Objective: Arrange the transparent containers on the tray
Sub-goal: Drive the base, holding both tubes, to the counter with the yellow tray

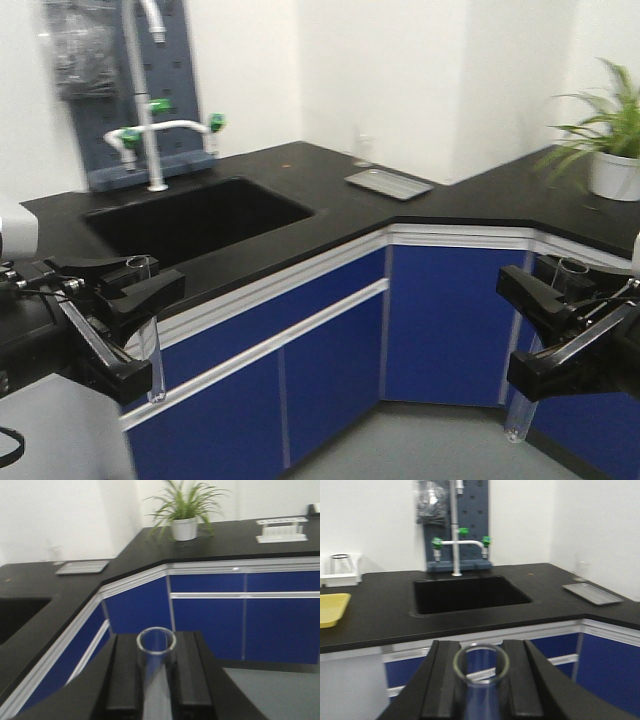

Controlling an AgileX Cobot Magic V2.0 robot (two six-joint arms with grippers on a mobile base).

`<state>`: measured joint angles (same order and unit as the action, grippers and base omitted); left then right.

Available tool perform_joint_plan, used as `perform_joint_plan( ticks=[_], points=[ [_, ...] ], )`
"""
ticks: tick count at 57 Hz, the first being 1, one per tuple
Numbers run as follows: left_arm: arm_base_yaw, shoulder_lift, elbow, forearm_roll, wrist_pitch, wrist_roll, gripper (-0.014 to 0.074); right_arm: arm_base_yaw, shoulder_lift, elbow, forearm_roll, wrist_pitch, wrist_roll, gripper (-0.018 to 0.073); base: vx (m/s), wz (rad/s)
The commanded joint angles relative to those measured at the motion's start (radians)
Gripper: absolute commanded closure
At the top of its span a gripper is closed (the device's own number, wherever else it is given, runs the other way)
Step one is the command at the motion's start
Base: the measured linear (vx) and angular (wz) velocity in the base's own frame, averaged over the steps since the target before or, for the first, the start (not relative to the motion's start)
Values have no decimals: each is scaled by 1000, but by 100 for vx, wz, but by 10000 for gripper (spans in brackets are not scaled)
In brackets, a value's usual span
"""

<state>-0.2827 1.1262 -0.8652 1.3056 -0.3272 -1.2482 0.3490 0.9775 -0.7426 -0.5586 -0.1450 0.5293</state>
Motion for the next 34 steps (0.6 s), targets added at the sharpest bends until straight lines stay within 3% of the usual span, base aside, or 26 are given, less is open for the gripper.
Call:
perform_joint_plan(
  ticks=[1,34],
  points=[
    [-6,-25,-36,-32,-16,-8,596,0,-16,-35,0,-75,-2,572,-11,60],
    [-6,-25,-36,-32,-18,-8,594,0,-16,-35,0,-75,-2,572,-2,65]
  ],
)
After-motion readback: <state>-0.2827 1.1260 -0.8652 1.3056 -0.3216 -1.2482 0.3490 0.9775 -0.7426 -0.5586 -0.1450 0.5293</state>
